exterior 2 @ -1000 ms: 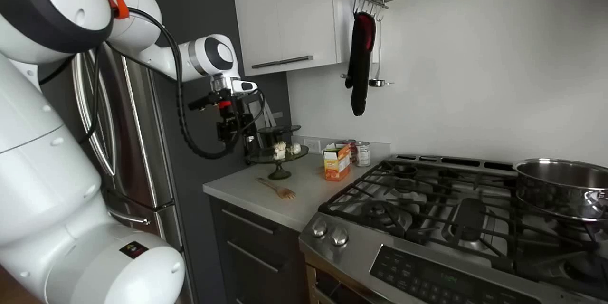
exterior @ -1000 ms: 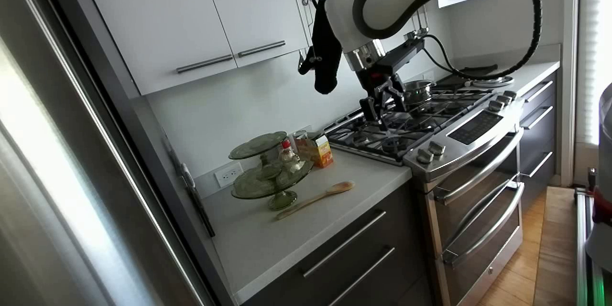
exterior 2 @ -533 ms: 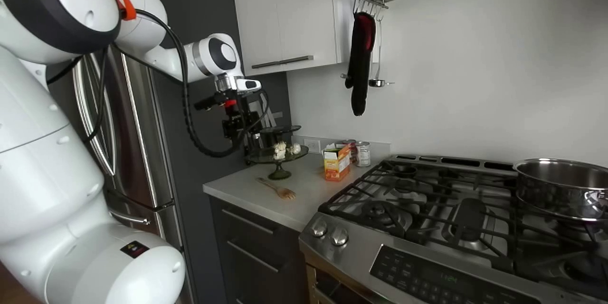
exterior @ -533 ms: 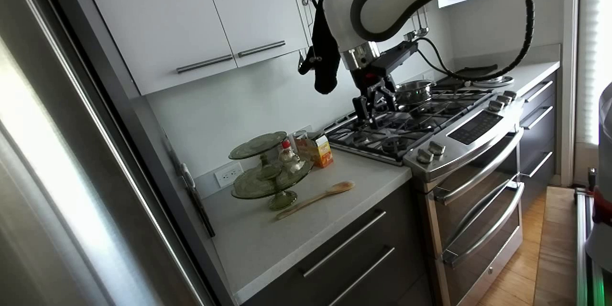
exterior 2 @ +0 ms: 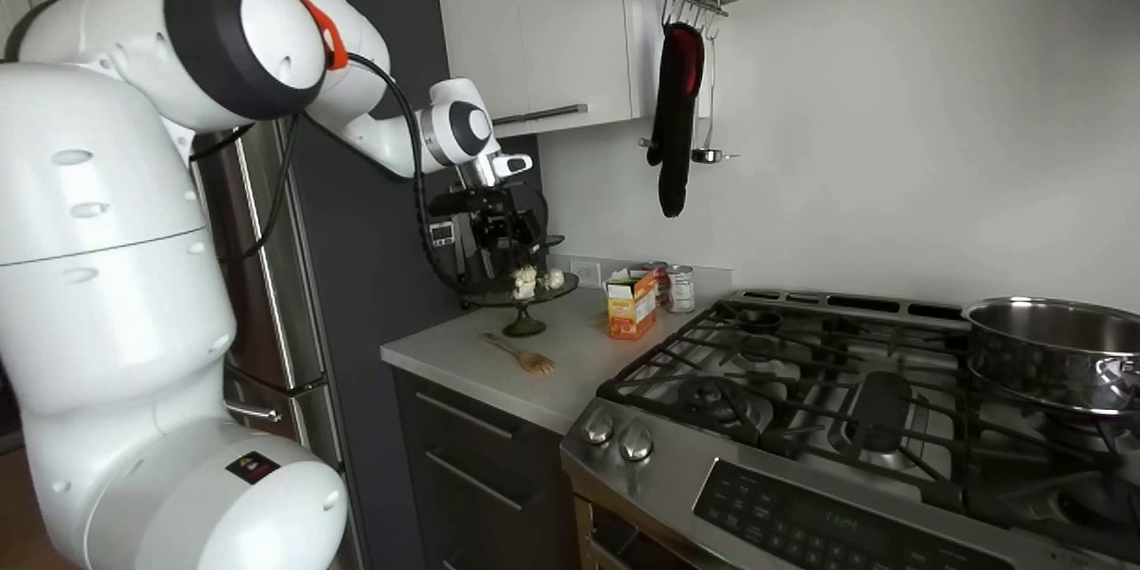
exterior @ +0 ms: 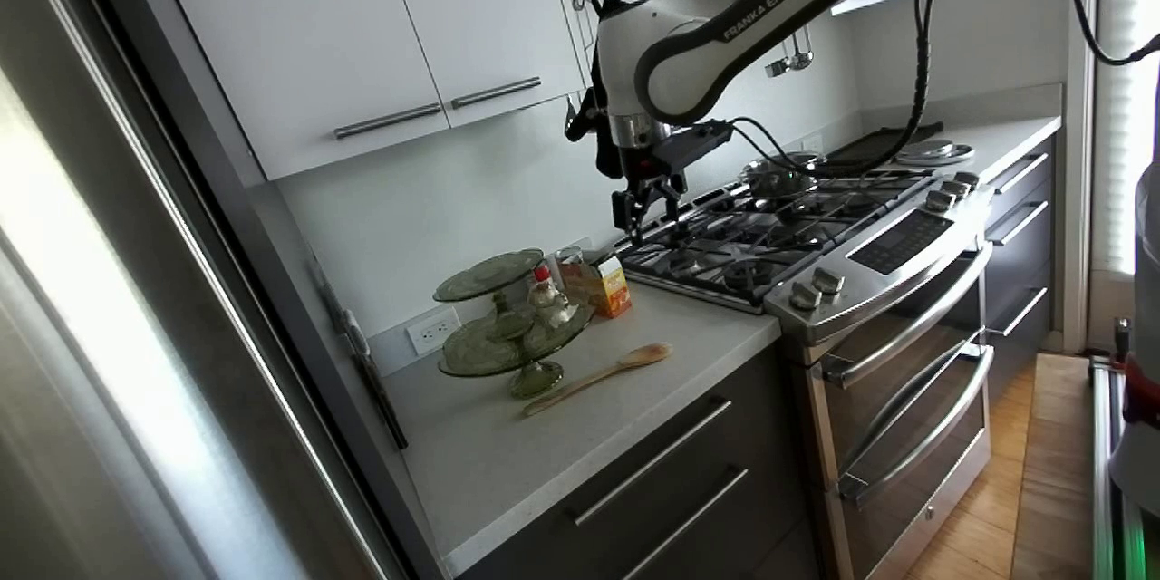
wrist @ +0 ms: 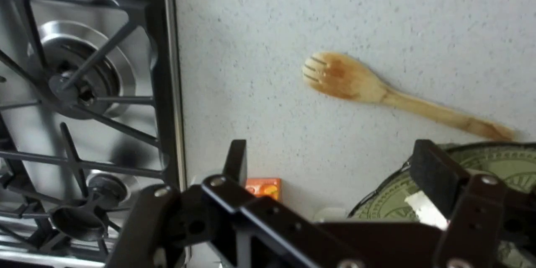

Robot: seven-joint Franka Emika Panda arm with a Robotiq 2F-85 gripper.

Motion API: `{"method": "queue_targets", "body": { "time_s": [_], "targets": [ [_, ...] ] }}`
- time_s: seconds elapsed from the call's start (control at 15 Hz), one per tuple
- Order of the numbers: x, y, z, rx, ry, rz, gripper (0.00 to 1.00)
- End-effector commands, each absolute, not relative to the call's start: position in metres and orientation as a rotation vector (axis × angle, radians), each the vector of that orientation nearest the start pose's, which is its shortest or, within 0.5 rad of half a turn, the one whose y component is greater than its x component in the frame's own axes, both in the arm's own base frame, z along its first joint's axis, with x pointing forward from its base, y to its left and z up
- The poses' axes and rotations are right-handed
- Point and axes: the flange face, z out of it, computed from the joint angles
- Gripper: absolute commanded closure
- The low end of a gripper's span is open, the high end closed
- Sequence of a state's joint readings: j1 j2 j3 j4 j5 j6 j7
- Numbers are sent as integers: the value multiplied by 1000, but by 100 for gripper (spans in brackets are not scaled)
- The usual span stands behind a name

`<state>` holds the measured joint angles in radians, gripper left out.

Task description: Pull the sachet box backwards, remove a sachet and place it at the top layer of the cake stand

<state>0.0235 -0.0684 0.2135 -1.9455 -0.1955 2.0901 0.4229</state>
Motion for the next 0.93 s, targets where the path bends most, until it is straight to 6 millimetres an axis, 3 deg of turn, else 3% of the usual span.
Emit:
{"method": "queue_targets", "body": {
  "time_s": [0.0,0.53,0.6,0.87],
  "targets": [
    [593,122,523,-3195,135,-632,0],
    [671,100,496,-3176,85,-1059,0],
    [652,100,503,-3166,77,-979,0],
    [670,96,496,-3174,76,-1025,0]
  ]
}}
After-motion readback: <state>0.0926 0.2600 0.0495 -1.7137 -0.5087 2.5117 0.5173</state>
